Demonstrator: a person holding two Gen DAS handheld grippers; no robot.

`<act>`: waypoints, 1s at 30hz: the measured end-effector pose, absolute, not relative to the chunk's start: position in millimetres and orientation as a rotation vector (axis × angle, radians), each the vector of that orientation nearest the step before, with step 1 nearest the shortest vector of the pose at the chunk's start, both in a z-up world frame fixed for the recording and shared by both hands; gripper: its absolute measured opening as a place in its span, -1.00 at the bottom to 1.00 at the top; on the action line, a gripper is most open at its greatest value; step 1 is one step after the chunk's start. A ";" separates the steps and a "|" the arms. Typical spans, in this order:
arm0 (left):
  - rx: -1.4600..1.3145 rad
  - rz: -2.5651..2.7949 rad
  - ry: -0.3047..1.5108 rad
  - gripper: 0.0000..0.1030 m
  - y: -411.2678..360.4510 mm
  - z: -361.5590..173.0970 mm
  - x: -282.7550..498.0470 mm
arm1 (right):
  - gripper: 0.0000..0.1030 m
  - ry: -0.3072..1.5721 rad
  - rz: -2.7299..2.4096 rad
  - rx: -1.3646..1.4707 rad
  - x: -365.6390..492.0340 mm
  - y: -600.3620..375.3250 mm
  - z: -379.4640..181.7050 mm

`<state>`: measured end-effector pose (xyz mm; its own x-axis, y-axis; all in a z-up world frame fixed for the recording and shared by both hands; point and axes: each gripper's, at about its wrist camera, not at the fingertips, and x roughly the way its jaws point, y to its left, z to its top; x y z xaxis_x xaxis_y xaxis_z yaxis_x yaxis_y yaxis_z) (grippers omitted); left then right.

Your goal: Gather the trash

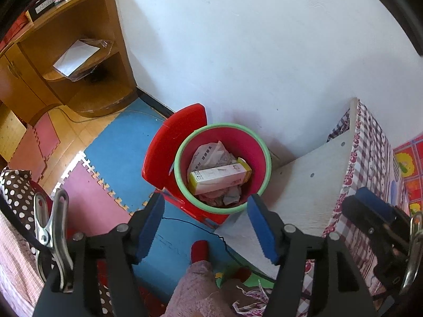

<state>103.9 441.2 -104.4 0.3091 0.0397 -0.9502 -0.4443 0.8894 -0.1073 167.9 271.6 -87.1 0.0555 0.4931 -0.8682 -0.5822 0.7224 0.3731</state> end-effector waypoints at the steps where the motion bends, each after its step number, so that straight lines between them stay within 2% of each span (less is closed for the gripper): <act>1: -0.382 0.331 1.223 0.33 441.3 -104.3 103.0 | -0.09 1.279 0.818 -0.089 167.9 272.4 -88.1; 30: -0.374 0.320 1.241 0.33 439.6 -110.7 107.3 | -0.09 1.281 0.812 -0.103 166.1 282.8 -92.4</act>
<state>107.3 439.6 -110.7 0.2940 0.0332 -0.9552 -0.4325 0.8959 -0.1019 166.1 282.8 -92.4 0.0552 0.4792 -0.8760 -0.5879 0.7247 0.3594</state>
